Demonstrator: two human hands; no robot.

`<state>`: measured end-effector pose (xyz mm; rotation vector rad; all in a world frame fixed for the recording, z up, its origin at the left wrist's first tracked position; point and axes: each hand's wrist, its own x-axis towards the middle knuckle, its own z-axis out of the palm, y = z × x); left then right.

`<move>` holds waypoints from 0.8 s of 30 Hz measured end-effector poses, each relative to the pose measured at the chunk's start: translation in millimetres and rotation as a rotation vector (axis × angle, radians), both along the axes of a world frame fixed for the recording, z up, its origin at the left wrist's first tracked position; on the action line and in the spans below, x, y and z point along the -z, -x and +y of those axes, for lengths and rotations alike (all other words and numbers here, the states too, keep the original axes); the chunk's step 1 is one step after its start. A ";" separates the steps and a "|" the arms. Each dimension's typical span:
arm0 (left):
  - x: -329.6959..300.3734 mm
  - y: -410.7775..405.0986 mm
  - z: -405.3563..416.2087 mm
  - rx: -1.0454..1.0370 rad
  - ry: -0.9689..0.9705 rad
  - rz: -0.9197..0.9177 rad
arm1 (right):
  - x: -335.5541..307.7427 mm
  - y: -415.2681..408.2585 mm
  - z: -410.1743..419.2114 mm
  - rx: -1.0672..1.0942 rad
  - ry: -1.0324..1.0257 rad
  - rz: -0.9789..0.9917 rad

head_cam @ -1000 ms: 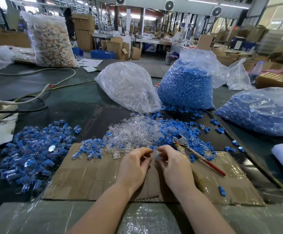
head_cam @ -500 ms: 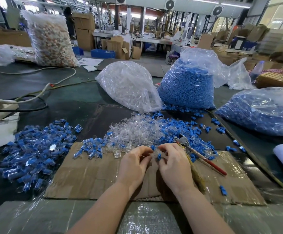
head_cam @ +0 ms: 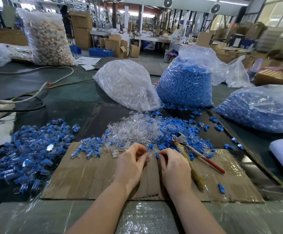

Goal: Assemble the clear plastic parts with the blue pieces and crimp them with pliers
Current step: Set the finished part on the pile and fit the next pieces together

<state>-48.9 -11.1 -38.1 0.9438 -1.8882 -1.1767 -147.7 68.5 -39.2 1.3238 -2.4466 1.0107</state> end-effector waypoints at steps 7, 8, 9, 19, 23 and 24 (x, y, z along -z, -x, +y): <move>0.5 -0.4 -0.1 0.016 0.024 -0.019 | 4.4 0.7 -4.0 0.088 -0.210 0.133; 0.5 -0.7 -0.1 0.018 0.020 -0.020 | 4.7 2.3 -4.7 0.091 -0.228 0.130; 0.4 -0.7 -0.2 0.020 0.012 -0.017 | 4.6 3.2 -5.1 0.095 -0.231 0.125; 1.8 0.0 -2.6 0.013 -0.028 0.029 | -2.5 -3.6 2.1 -0.008 0.066 0.094; 2.7 -0.1 -3.3 0.021 -0.055 0.048 | -2.6 -3.2 3.0 -0.071 0.021 0.080; 2.8 -0.3 -3.6 0.020 -0.062 0.053 | -2.6 -3.1 3.4 -0.082 0.019 0.078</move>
